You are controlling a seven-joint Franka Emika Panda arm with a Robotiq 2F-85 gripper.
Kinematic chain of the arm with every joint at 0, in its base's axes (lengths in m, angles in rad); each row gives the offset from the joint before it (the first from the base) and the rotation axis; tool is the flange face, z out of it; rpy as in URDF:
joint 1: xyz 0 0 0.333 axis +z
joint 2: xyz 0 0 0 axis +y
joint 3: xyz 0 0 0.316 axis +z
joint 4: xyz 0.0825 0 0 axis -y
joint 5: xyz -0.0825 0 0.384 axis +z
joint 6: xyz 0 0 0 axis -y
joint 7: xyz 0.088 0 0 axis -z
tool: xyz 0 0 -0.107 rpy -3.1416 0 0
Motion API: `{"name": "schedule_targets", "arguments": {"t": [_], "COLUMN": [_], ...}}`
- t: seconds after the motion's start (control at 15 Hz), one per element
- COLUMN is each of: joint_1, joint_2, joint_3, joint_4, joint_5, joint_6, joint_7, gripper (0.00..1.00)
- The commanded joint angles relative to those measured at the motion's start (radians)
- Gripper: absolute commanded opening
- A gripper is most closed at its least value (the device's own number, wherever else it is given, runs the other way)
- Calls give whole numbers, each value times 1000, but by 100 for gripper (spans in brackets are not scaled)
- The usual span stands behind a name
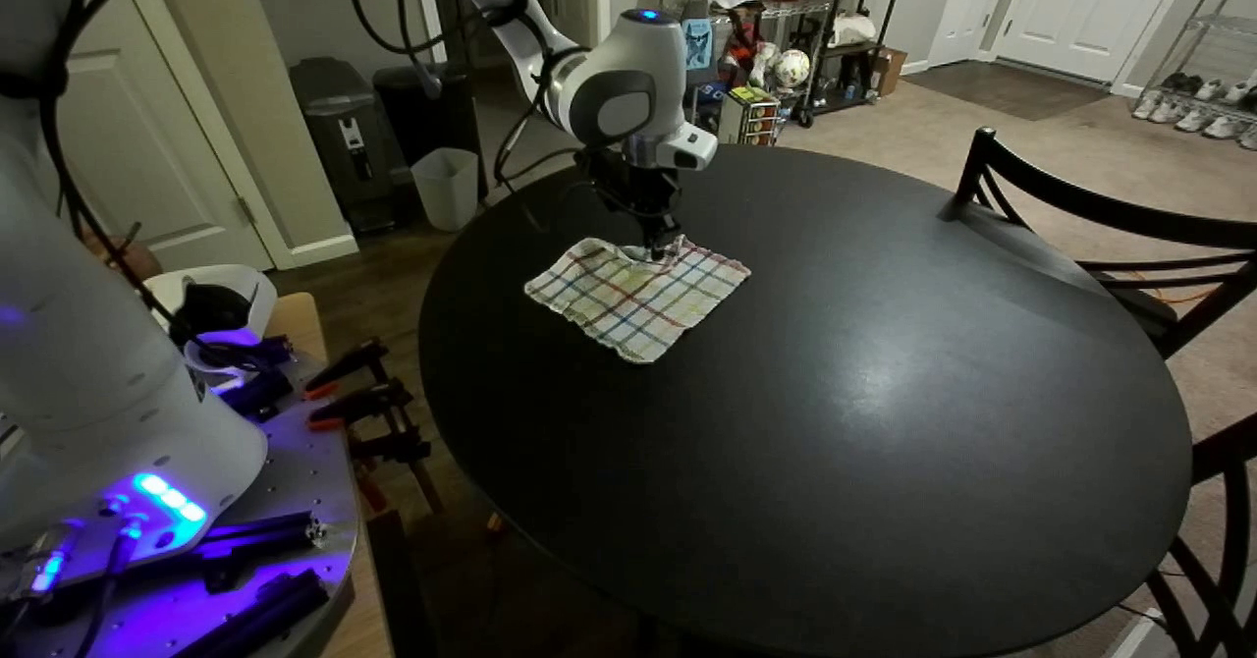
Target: Unfold the tea towel forwards on the table
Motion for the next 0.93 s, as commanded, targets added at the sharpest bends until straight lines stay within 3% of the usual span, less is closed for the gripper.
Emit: {"name": "schedule_targets", "arguments": {"t": [0.0, 0.2, 0.33, 0.53, 0.73, 0.8, 0.87], "joint_1": [-17, 36, 105, 280, 502, 553, 587], "joint_2": [-23, -18, -7, 42, 130, 157, 175], "joint_3": [12, -47, -125, -324, -565, -618, -650], "joint_4": [-22, -33, -35, -22, 15, 22, 28], "joint_5": [3, -47, -114, -258, -368, -369, -372], "joint_6": [-8, 79, 162, 271, 273, 253, 225], "joint_7": [17, 77, 151, 317, 510, 545, 570], "gripper": [0, 0, 1, 1, 0, 27, 28]}}
